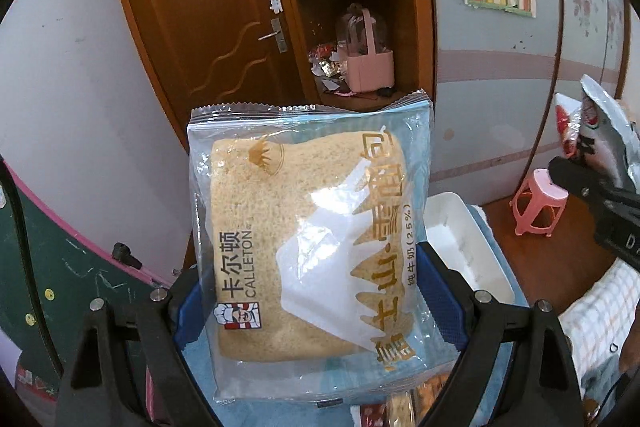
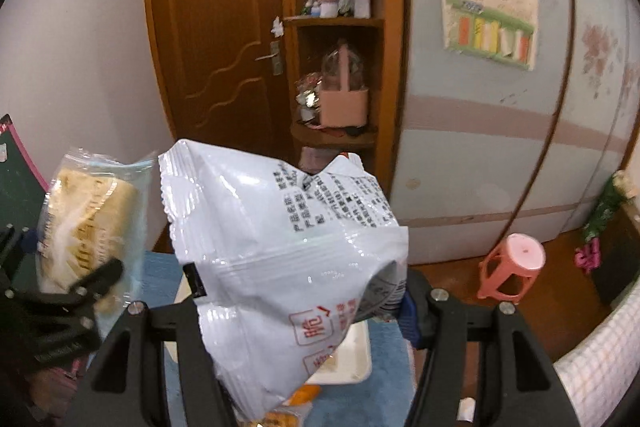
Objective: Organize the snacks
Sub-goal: 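Carry the Calleton bread bag and white bag into the bin, open both tools, then lift both tools out of the bin back over the table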
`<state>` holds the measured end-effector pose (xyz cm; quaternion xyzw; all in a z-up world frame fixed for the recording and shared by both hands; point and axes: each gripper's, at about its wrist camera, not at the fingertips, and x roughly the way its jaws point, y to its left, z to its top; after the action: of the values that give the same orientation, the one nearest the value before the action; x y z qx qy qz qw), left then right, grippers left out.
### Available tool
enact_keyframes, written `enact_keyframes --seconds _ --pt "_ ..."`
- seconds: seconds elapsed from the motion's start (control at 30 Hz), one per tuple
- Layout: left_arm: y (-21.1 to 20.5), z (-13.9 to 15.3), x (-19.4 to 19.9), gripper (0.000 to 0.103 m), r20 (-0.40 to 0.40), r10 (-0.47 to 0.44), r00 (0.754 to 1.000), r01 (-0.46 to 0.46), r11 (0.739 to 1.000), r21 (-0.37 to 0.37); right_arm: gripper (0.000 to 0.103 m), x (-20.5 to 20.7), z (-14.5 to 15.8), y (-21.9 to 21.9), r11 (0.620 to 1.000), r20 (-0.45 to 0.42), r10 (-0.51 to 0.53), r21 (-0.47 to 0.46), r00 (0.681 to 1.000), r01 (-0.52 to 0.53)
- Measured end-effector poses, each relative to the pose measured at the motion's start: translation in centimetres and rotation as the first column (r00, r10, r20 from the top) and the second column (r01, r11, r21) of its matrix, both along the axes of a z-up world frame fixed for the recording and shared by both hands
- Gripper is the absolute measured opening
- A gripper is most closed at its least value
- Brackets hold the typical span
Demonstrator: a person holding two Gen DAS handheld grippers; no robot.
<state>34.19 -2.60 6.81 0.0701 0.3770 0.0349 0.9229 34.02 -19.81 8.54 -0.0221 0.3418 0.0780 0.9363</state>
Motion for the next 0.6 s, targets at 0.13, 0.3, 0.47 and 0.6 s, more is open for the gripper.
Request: enact_keyframes --seconds 0.13,0.3,0.47,0.6 --pt "0.1 -3.4 3.4 0.090 -0.048 0.024 0.999 -0.025 1.000 -0.018 0.060 2.9 -2.9 1.2 1.000 -0.072 0.008 -0.005 0.997 -0.009" --pt "0.7 -8.1 6.2 0.090 -0.104 0.052 0.993 -0.057 0.997 -0.052 0.061 5.3 -7.5 2.8 0.998 -0.153 0.019 -0.060 0.988 -0.028" --pt "2.5 -12.1 8.5 0.092 -0.267 0.000 0.964 -0.065 0.970 -0.233 0.083 7.2 -11.7 2.7 1.000 -0.255 0.027 0.008 0.967 -0.026" --pt "3.4 -13.4 8.5 0.100 -0.291 0.027 0.956 -0.099 0.967 -0.236 0.099 7.3 -12.9 2.0 0.999 -0.268 0.021 0.042 0.963 -0.010"
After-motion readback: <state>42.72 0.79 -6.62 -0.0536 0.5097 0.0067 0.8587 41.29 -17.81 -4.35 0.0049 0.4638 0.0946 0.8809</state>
